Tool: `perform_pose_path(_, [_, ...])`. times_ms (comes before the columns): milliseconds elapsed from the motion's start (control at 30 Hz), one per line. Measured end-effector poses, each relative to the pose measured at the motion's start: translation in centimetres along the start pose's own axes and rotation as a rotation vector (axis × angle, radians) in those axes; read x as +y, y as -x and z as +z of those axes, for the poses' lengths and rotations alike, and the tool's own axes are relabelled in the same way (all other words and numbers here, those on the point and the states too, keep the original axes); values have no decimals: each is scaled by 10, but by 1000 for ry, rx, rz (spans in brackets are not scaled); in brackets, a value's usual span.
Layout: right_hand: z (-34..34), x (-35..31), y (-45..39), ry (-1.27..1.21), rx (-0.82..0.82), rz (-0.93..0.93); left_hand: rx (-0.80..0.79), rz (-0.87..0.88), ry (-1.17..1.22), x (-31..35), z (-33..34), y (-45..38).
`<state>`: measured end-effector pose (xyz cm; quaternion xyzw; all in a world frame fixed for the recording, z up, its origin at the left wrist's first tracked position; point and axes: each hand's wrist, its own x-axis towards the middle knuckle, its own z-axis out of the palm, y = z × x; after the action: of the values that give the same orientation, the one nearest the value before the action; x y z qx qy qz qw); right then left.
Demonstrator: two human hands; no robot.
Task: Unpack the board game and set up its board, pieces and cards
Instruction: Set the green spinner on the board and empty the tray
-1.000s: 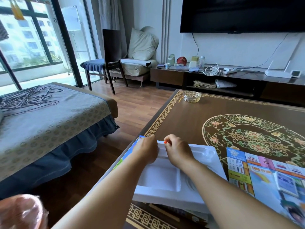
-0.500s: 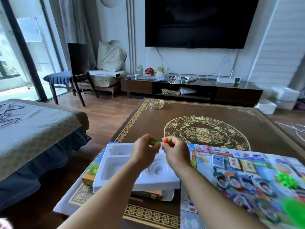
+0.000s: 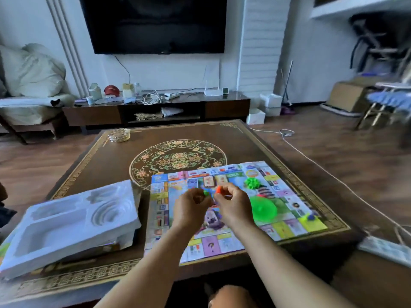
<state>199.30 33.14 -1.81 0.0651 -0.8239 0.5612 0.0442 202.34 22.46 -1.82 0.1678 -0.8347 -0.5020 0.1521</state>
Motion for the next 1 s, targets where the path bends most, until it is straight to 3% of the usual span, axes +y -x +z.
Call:
perform_pose_path(300, [-114,102,-3,48,154,180,-217,5,-105,30,140,37])
perform_pose_path(500, [-110,163,-25,28,307,266,-247,-146,-52,24,220,42])
perform_pose_path(700, [-97,178,-45,23,385,201,-179,-118,-47,9,232,20])
perform_pose_path(1000, [-109,172,-38,-87,374,207,-247,-16,-101,15,232,10])
